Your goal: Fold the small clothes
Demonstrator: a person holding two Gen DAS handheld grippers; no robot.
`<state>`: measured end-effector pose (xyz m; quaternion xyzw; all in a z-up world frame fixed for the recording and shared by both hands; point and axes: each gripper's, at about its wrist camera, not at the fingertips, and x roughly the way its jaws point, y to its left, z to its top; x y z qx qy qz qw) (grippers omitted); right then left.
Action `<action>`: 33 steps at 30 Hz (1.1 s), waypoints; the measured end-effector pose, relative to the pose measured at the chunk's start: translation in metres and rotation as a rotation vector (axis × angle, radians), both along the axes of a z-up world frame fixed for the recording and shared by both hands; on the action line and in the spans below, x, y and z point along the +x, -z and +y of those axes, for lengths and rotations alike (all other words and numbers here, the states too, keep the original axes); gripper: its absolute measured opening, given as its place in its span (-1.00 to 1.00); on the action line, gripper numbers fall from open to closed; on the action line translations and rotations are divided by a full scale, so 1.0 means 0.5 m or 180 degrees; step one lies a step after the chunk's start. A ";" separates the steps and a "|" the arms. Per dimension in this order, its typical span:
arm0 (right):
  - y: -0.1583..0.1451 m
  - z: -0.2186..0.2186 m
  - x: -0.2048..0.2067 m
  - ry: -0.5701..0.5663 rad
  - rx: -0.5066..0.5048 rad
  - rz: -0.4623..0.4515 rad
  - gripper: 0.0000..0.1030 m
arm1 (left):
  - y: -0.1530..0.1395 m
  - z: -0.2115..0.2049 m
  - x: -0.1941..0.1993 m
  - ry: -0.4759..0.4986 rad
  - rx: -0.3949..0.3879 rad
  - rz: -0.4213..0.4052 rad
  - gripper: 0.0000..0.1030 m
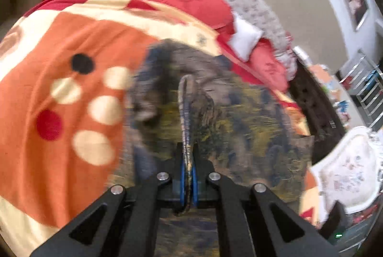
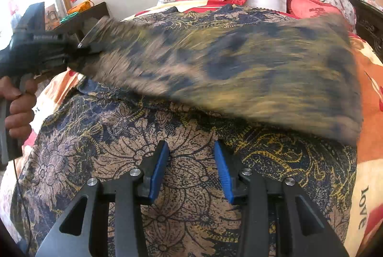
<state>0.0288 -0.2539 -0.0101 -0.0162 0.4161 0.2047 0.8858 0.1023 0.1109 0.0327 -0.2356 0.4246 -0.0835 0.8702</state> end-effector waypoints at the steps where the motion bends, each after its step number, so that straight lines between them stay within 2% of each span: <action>1: 0.000 0.000 0.000 0.0001 0.0001 -0.0001 -0.34 | 0.007 0.004 0.003 -0.0039 0.0097 0.0039 -0.92; 4: 0.001 0.002 0.001 0.0001 0.0004 0.0003 -0.33 | 0.024 -0.006 0.001 -0.0100 0.0282 0.0010 -0.92; 7: 0.001 0.001 0.001 -0.0001 0.0003 0.0007 -0.32 | 0.044 -0.017 0.000 -0.0044 0.0417 0.0124 -0.91; 9: 0.001 0.001 0.001 -0.0014 0.0009 0.0015 -0.27 | 0.057 -0.021 0.005 -0.0012 0.0528 0.0184 -0.82; 12: 0.002 0.007 0.004 -0.0172 0.0064 0.0076 0.12 | 0.044 -0.027 -0.004 -0.0023 0.0688 0.0151 -0.74; 13: 0.003 0.013 0.005 -0.0253 0.0080 0.0096 0.38 | 0.035 -0.029 -0.005 -0.0093 0.0782 0.0105 -0.63; 14: 0.002 0.019 0.004 -0.0343 0.0090 0.0117 0.60 | 0.015 -0.031 -0.015 -0.0279 0.0981 0.0021 -0.46; 15: 0.003 0.023 0.002 -0.0421 0.0095 0.0135 0.68 | 0.002 -0.034 -0.019 -0.0401 0.1103 -0.0049 0.02; 16: 0.002 0.026 0.000 -0.0457 0.0081 0.0161 0.73 | -0.022 -0.040 -0.032 -0.0579 0.1242 -0.0231 0.36; 17: -0.001 0.029 -0.003 -0.0486 0.0014 0.0206 0.68 | -0.041 -0.047 -0.041 -0.0671 0.1274 -0.0402 0.43; 18: -0.011 0.029 -0.006 -0.0470 -0.0090 0.0224 0.51 | -0.056 -0.057 -0.048 -0.0692 0.1264 -0.0557 0.45; 19: -0.025 0.020 -0.011 -0.0405 -0.0081 0.0191 -0.09 | -0.065 -0.070 -0.048 -0.0647 0.1253 -0.0652 0.45; 20: -0.051 -0.009 -0.015 -0.0358 0.0182 0.0133 -0.40 | -0.069 -0.082 -0.046 -0.0563 0.1243 -0.0705 0.45; 22: -0.096 -0.068 -0.021 -0.0104 0.0514 -0.0141 -0.40 | -0.061 -0.118 -0.028 -0.0326 0.1252 -0.0718 0.45; 24: -0.135 -0.135 -0.012 0.0362 0.0622 -0.0503 -0.41 | -0.033 -0.145 0.005 -0.0202 0.1306 -0.0561 0.44; 25: -0.145 -0.162 0.005 0.0577 0.0583 -0.0608 -0.54 | -0.009 -0.148 0.022 -0.0167 0.1327 -0.0404 0.41; 26: -0.148 -0.175 0.020 0.0642 0.0549 -0.0623 -0.84 | 0.022 -0.149 0.042 -0.0179 0.1400 -0.0191 0.36; 27: -0.145 -0.189 0.047 0.0661 0.0458 -0.0589 -0.93 | 0.054 -0.145 0.055 -0.0213 0.1495 0.0023 0.19; 28: -0.136 -0.194 0.064 0.0658 0.0335 -0.0544 -0.96 | 0.070 -0.139 0.053 -0.0217 0.1534 0.0019 0.14; 29: -0.116 -0.200 0.087 0.0609 0.0190 -0.0404 -0.97 | 0.072 -0.138 0.040 -0.0214 0.1593 -0.0097 0.14; 31: -0.058 -0.225 0.117 0.0635 -0.0053 0.0002 -0.99 | 0.076 -0.138 0.025 -0.0224 0.1682 -0.0160 0.09; 32: -0.023 -0.247 0.121 0.0707 -0.0165 0.0174 -1.00 | 0.079 -0.128 0.016 -0.0252 0.1636 -0.0188 0.04; 33: -0.012 -0.268 0.107 0.0654 0.0039 0.0101 -1.00 | 0.079 -0.118 0.012 -0.0304 0.1574 -0.0196 -0.11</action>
